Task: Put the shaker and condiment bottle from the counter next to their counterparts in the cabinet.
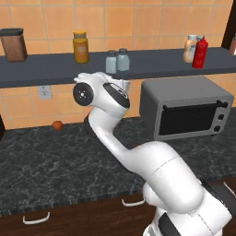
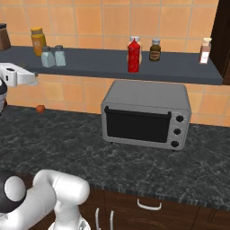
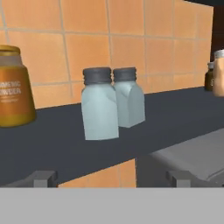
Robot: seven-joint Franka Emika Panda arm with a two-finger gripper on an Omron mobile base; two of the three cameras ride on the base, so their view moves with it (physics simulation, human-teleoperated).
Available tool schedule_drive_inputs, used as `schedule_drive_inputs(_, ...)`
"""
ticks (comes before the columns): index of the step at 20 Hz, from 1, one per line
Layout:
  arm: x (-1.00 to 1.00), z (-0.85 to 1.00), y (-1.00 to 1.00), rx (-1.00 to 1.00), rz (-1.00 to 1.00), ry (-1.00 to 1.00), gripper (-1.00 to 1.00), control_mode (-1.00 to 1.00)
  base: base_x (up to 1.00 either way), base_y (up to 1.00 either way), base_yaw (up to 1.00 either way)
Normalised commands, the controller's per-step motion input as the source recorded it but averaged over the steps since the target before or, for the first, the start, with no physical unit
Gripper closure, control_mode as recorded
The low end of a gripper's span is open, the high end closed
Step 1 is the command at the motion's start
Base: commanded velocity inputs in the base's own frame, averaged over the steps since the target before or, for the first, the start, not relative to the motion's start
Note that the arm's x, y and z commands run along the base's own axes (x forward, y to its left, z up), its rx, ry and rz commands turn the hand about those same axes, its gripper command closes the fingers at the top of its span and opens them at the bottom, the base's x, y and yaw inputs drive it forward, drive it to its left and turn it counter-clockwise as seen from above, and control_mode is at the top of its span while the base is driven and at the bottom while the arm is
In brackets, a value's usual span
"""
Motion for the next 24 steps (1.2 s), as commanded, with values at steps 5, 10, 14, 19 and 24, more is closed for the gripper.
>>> schedule_drive_inputs(5,-1.00,0.11,-0.10,0.06,0.02,-0.01,-1.00,-1.00,0.00,0.00,0.00)
schedule_drive_inputs(10,-1.00,0.28,-0.33,0.04,0.26,-0.03,-1.00,-1.00,0.00,0.00,0.00)
schedule_drive_inputs(14,-1.00,0.36,-0.33,0.03,0.34,-0.03,-1.00,-1.00,0.00,0.00,0.00)
schedule_drive_inputs(19,-1.00,0.46,-0.21,0.03,0.31,-0.01,-1.00,-1.00,0.00,0.00,0.00)
schedule_drive_inputs(24,-1.00,0.57,-0.02,0.04,0.19,0.00,-1.00,-1.00,0.00,0.00,0.00)
